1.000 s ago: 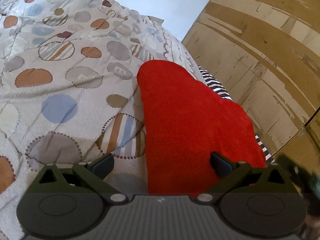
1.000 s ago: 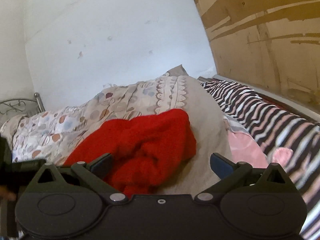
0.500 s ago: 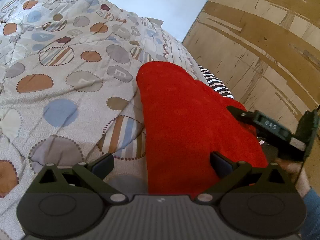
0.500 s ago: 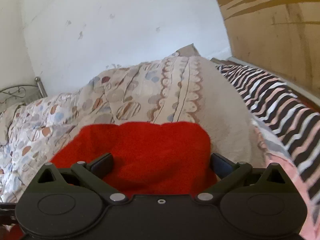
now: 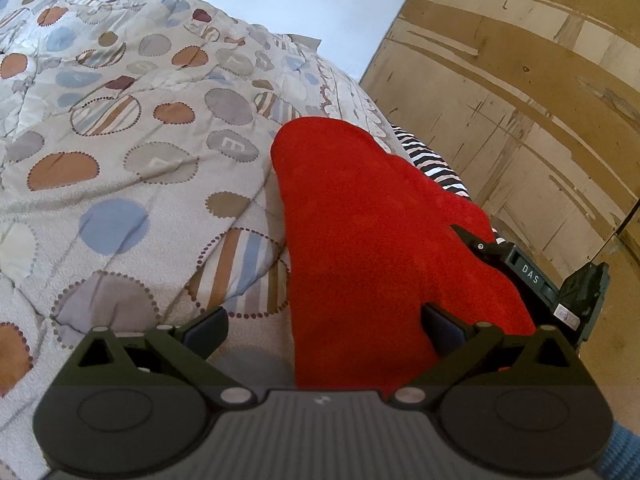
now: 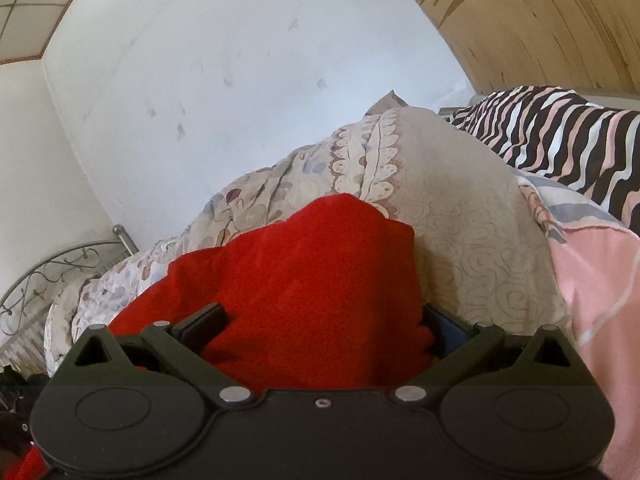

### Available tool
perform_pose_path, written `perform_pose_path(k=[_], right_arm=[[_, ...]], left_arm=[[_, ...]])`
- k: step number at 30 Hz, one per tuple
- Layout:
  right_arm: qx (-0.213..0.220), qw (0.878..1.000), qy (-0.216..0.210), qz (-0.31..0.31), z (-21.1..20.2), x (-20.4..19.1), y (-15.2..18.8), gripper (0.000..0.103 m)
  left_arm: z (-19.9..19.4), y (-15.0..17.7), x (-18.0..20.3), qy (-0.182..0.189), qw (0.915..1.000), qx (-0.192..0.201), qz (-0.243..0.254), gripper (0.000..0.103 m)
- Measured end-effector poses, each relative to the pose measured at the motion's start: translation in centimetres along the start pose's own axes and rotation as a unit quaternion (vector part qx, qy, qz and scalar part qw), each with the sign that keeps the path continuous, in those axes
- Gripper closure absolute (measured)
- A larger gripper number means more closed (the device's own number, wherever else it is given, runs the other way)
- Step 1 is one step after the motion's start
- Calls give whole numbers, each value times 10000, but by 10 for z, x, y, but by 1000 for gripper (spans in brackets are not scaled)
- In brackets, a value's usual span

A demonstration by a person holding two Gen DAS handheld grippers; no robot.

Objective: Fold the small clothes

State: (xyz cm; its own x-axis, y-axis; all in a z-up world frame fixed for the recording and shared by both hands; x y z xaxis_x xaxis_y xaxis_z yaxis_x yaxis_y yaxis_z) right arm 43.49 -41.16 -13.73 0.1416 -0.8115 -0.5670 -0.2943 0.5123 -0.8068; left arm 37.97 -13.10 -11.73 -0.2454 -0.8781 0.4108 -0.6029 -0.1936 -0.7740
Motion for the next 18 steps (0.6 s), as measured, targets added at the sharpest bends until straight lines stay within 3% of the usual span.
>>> perform_pose_path(k=[18], right_arm=[[92,9999,-15,57,-4,0,0,0]], left_arm=[[-1,-1,1,-124,9999,35,113,0]])
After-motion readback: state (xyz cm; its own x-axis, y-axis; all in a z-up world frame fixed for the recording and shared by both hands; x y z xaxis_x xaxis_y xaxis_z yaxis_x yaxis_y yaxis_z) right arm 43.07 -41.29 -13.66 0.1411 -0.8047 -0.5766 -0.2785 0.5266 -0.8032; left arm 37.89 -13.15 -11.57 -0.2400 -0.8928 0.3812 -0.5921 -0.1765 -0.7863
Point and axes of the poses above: each gripper's, at about its wrist camera, not at the fingertips, and z roughly the way its jaws point, x to its right, y to its underside, the point moved 10 cm from there along z, roughly the way its jaws point, and after that the axes turned 12 degrees about x, right-handed, at the moved point
